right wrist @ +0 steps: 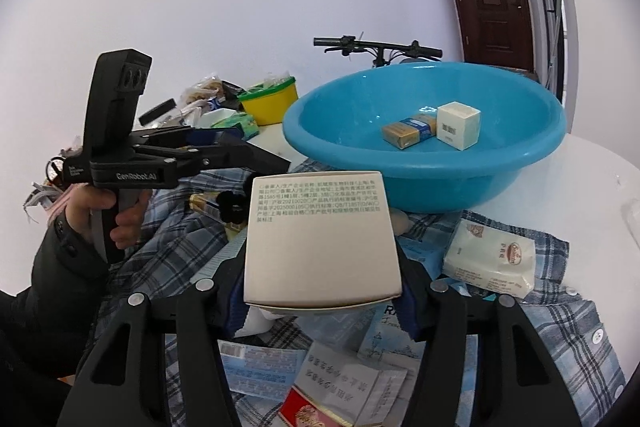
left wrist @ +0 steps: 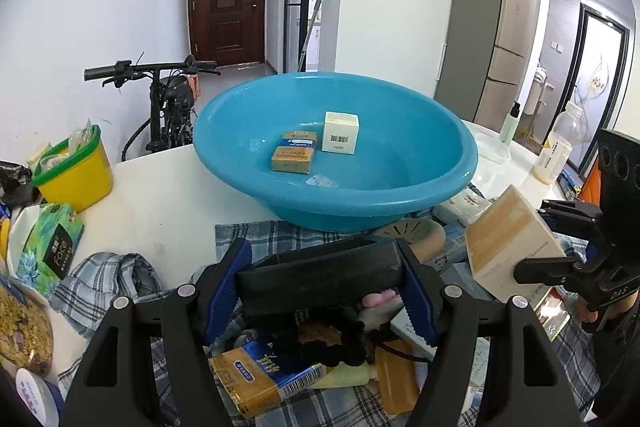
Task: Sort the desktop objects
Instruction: 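Grasp the large beige box with the right gripper and lift it, then carry the beige box over the blue basin with the right gripper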
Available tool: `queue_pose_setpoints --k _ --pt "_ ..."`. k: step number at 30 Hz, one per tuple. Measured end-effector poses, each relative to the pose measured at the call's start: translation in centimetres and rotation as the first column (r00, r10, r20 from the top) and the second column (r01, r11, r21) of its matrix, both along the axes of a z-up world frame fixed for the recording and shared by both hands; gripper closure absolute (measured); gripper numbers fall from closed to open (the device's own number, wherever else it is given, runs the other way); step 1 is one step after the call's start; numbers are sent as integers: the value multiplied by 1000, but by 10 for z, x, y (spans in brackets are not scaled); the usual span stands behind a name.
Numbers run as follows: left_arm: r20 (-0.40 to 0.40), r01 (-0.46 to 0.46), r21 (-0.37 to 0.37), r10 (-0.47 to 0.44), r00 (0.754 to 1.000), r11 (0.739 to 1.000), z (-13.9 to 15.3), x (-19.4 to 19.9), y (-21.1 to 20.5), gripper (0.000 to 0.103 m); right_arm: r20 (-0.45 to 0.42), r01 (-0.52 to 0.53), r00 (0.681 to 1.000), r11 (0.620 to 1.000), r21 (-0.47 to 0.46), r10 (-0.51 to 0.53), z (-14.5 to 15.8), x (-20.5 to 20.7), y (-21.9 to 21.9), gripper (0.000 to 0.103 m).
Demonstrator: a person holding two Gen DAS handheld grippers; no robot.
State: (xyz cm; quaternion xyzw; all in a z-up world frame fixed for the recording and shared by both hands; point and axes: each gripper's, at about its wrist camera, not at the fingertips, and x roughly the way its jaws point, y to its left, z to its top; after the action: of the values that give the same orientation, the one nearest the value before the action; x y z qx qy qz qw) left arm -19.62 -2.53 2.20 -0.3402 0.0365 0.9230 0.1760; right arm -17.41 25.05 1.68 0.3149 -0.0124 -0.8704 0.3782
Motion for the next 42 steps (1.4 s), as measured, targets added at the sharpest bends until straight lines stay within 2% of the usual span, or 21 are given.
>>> queue_pose_setpoints --k 4,10,18,33,42 --pt "-14 -14 -7 14 1000 1000 8 10 0 30 -3 -4 1000 1000 -3 4 1 1 -1 46" --pt "-78 -40 -5 40 996 999 35 27 -1 30 2 -3 1000 1000 -19 3 2 2 2 46" --pt "-118 -41 19 43 992 999 56 12 20 30 3 8 1000 999 -41 -8 4 2 9 46" --pt "-116 -51 15 53 992 999 53 -36 49 30 5 15 1000 999 -48 -15 5 1 11 46" --pt "-94 -81 5 81 992 997 38 -53 49 30 -46 34 998 994 -101 -39 20 6 23 46"
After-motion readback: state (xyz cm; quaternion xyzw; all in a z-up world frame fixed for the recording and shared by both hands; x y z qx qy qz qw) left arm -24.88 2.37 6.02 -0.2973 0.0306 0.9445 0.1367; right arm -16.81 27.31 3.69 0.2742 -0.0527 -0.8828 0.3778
